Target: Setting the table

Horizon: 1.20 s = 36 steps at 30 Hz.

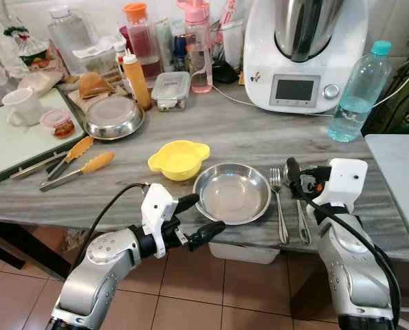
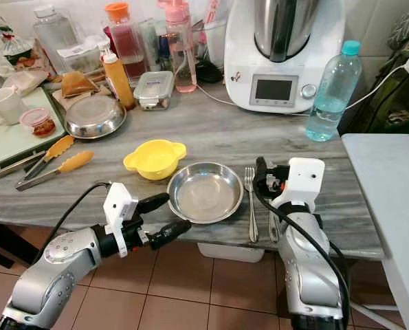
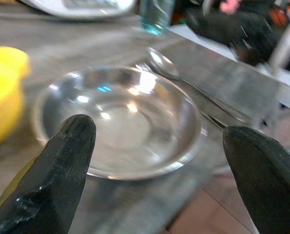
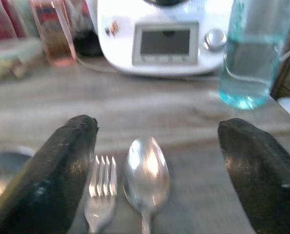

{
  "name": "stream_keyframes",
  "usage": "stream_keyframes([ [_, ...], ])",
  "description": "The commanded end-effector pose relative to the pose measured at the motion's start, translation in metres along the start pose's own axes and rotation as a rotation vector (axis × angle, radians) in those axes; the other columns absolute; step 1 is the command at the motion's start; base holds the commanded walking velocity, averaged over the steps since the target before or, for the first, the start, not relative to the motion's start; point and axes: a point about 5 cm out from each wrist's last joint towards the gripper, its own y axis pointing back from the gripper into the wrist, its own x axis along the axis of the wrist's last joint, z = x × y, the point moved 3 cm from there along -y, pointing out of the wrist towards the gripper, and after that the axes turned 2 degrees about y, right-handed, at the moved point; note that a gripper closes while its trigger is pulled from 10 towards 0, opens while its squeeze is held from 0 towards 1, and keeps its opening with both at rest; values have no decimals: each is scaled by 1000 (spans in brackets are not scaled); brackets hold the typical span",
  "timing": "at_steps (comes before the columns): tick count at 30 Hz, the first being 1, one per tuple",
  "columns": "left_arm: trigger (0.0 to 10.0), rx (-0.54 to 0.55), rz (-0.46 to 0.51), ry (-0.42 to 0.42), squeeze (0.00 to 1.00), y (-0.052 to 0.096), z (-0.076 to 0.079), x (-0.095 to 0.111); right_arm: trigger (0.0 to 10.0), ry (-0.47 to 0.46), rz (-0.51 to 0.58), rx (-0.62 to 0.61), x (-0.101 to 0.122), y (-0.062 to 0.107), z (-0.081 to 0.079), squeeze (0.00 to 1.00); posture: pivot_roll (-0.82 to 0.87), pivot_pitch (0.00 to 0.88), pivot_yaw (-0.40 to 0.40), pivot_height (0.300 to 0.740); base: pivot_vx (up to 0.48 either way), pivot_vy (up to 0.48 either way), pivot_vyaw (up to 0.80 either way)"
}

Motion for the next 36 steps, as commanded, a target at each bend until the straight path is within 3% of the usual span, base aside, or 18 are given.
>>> stream_keyframes([
  [1,10000,84,45,-19,0,-1,-13,11,10000,45,27,8,0,8,-5,1000,-99,35,80,740,0,0,0],
  [8,10000,198,101,-27,0,-4,-21,17,10000,87,21,9,-8,23,-7,1000,-98,24,72,740,0,0,0],
  [14,10000,370,109,-56,0,9,-34,9,10000,90,6,18,-13,30,-8,988,-98,10,61,740,0,0,0],
  [15,10000,385,113,-55,0,11,-36,8,10000,90,2,18,-14,30,-8,757,-97,9,60,740,0,0,0],
  [17,10000,431,101,-79,0,15,-39,5,10000,101,-11,21,-17,32,-7,16,-95,7,57,740,0,0,-281],
  [25,10000,468,110,-89,0,13,-42,6,10000,106,-10,43,-18,30,-11,0,-89,1,49,740,0,0,-760],
  [36,10000,508,108,-91,0,9,-44,5,10000,109,1,53,-15,26,-10,0,-95,0,45,740,0,0,0],
])
